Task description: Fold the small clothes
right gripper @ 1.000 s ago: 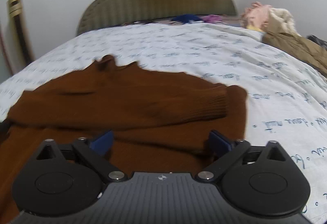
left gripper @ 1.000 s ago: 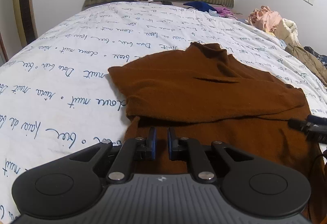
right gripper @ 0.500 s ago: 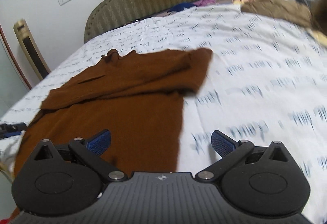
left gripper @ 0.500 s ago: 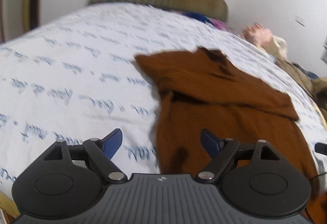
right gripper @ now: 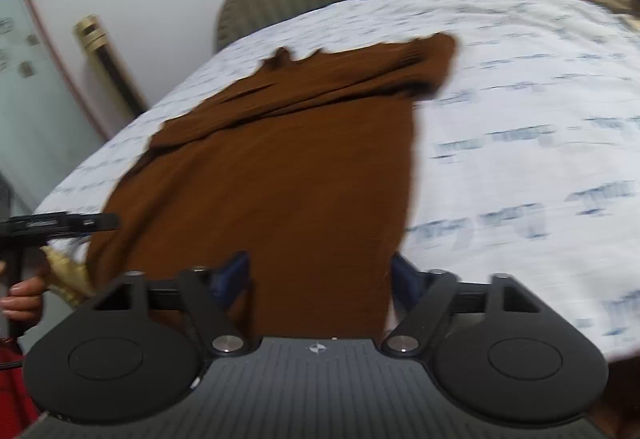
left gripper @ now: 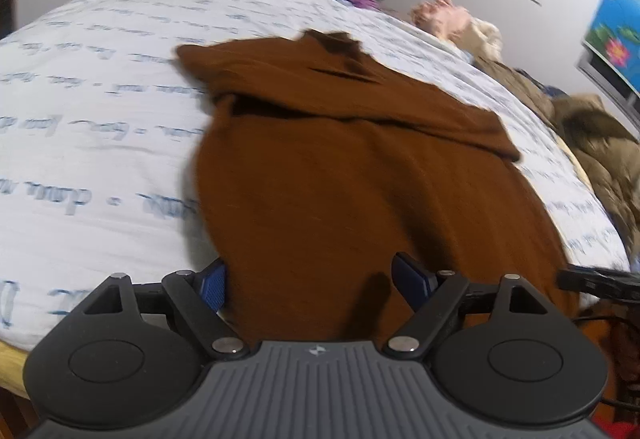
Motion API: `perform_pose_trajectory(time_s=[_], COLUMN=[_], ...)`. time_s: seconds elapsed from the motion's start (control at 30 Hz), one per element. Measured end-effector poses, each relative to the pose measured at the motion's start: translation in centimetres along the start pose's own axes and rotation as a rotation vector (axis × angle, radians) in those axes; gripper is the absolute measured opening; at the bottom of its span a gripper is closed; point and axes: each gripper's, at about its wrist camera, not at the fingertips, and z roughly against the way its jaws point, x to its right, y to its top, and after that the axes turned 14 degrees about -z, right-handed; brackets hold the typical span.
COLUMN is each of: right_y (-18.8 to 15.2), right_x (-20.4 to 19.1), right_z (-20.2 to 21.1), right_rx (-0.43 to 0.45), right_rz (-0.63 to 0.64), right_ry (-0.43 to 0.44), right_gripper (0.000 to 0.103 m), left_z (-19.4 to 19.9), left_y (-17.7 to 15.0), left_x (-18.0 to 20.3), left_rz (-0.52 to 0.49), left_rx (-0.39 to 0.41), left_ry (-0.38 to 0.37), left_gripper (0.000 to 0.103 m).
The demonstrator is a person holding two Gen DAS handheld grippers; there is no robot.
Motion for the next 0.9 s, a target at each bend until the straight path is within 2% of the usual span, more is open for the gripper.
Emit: perform_pose_trajectory(time_s=[0.03, 0.07, 0.1, 0.13, 0.17, 0.3, 0.4, 0.53, 0.6, 0.67, 0.8, 0.9], right_y=[-0.1, -0.2, -0.3, -0.1, 0.1, 0.5, 1.6, 4.1, 5.9, 7.4, 10.8, 12.3], right_x=[-0.4, -0.8, -1.2, -1.3, -1.2, -1.3, -1.2, -0.8, -0.4, 0.0, 0.6, 1.0], right_z=[-0.4, -0.7, -1.0, -1.0, -1.0, 0.1, 1.5, 3.5, 3.9, 3.8, 2.1, -0.3], right_rx=[-0.004, 0.0, 0.006, 0.013, 0.018, 0.02, 0.025, 0.056, 0.076, 0.099, 0.188, 0.228], right_rz=[-0.001, 0.01, 0.028, 0.031, 0.016, -0.003, -0.07, -0.149, -0.186, -0.216, -0.196, -0.175], right_ry=[0.009, 0.003, -0.012, -0.031, -0.045, -0.011, 0.103, 0.267, 0.321, 0.347, 0.215, 0.091], right_gripper=[0.059, 0.057, 0.046, 0.027, 0.018, 0.016, 0.016, 0.016, 0.016, 0.016, 0.016, 0.016], left_z=[-0.1, -0.2, -0.3, -0.3, -0.2, 1.1, 2.9, 5.0, 5.2, 5.1, 3.1, 0.4], left_y=[0.0, 0.1, 0.2, 0.3, 0.5, 1.0, 2.1, 4.7, 6.3, 7.8, 10.2, 11.4], left_x=[0.4, 0.7, 0.9, 1.0, 1.0, 0.3, -0.3, -0.8, -1.5, -2.0, -2.4, -3.2], left_rz=[-0.002, -0.002, -0.003, -0.006, -0.006, 0.031, 0.07, 0.068, 0.081, 0.074, 0.013, 0.013], left_rx=[-0.001, -0.011, -0.03, -0.043, -0.049, -0.043, -0.003, 0.063, 0.088, 0.119, 0.147, 0.124], left_ry=[-0.018, -0.025, -0.013, 0.002, 0.002, -0.06, -0.153, -0.217, -0.233, -0.199, -0.025, 0.03], left_gripper=[0.064, 0.05, 0.03, 0.018, 0.011, 0.008, 0.008, 0.008, 0.008, 0.008, 0.008, 0.008])
